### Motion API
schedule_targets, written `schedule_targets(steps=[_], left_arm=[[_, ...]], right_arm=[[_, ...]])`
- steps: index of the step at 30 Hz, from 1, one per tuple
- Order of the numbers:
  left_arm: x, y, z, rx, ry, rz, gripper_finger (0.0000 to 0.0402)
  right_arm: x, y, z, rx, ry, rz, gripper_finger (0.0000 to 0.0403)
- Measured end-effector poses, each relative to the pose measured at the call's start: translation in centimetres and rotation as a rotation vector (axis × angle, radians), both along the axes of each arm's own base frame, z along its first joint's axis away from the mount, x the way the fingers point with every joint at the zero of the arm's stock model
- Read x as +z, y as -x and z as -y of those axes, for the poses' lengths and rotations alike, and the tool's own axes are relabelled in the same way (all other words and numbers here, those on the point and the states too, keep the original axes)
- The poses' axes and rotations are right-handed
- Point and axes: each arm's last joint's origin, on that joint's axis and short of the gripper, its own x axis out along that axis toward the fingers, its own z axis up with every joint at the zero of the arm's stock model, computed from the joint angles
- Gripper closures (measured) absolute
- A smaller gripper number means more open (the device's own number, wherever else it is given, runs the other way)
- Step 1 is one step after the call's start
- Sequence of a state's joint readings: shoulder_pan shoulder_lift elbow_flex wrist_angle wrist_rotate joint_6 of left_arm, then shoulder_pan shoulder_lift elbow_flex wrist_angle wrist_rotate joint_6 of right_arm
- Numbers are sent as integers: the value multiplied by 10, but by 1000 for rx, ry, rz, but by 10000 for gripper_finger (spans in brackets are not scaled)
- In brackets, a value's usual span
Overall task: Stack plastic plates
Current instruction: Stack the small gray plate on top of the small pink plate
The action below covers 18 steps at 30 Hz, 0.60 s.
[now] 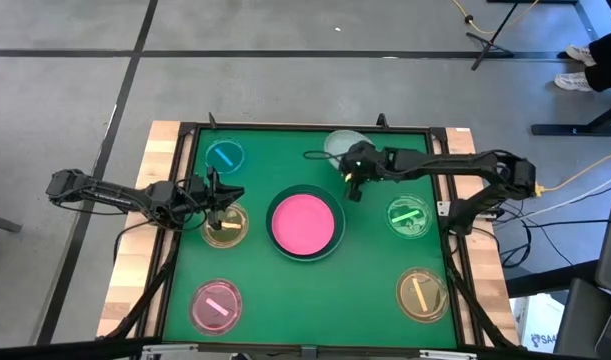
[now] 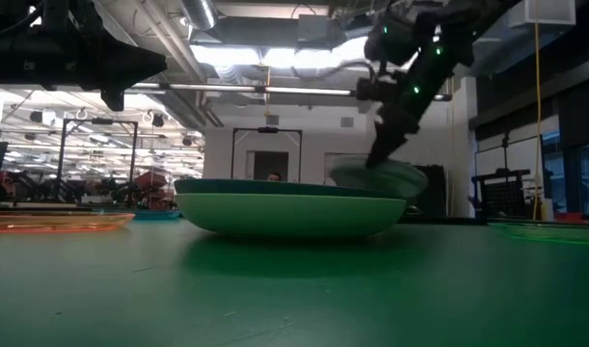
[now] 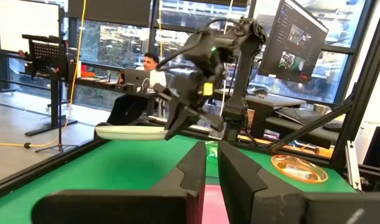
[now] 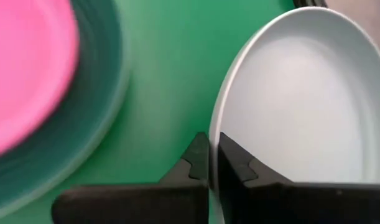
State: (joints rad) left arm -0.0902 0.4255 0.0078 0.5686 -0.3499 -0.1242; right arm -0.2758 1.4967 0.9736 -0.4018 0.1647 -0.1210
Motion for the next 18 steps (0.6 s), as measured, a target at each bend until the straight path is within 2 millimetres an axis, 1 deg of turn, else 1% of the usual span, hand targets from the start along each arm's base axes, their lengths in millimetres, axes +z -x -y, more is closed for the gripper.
schedule_targets(steps=[5, 10, 18], left_arm=[[0, 0, 0, 0, -1, 0, 367], [0, 0, 0, 1, -3, -2, 367], [0, 0, 0, 1, -3, -1, 367]], right_arm=[[8, -14, -28, 134, 38, 59, 398], [12, -23, -54, 256, 4, 141, 398], [17, -30, -94, 406, -21, 219, 398]])
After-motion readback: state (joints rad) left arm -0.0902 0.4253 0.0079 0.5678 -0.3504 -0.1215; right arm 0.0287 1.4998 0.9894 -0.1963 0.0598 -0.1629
